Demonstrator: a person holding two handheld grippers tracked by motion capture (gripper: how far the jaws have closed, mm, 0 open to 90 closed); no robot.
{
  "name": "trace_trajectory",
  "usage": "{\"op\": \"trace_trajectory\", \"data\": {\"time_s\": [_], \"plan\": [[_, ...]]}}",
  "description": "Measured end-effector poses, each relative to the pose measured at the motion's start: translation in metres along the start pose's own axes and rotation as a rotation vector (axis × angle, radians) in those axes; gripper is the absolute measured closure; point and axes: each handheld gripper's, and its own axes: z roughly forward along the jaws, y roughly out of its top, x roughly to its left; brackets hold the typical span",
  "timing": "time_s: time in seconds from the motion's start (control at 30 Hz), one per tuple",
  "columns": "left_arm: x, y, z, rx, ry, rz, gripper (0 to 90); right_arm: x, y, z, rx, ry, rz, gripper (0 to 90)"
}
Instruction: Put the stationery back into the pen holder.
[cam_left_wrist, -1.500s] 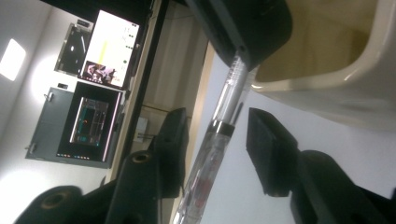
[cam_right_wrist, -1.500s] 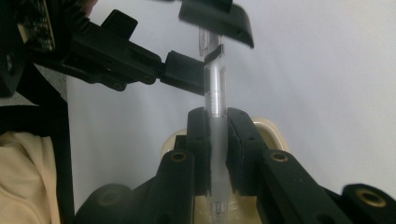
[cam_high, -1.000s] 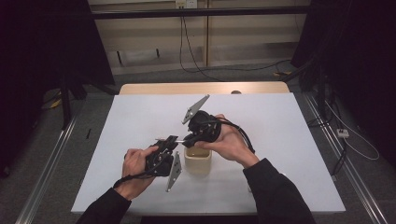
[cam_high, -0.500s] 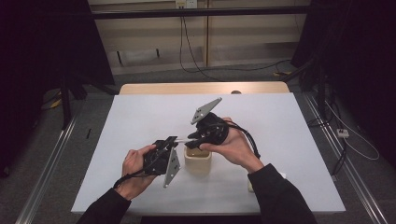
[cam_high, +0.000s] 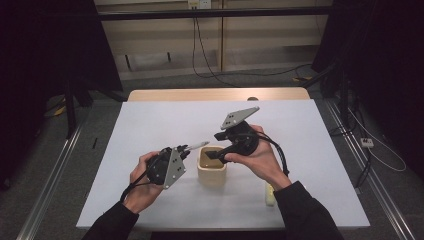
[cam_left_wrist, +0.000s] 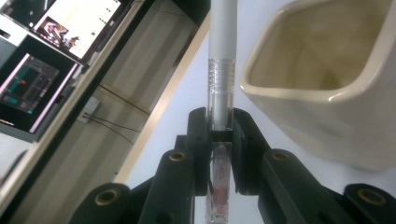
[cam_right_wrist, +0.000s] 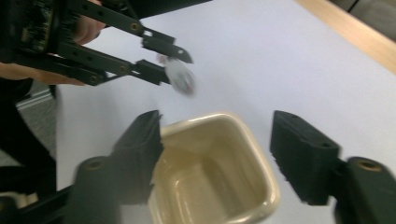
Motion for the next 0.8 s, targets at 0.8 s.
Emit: {"op": "trace_trajectory", "data": {"time_s": [0.8], "plan": [[0.023,-0.012,-0.011,-0.123,-0.179,-0.448,79.9,-0.016,-0.048,-0.03,-0.115,-0.133,0.14,7.7]]}}
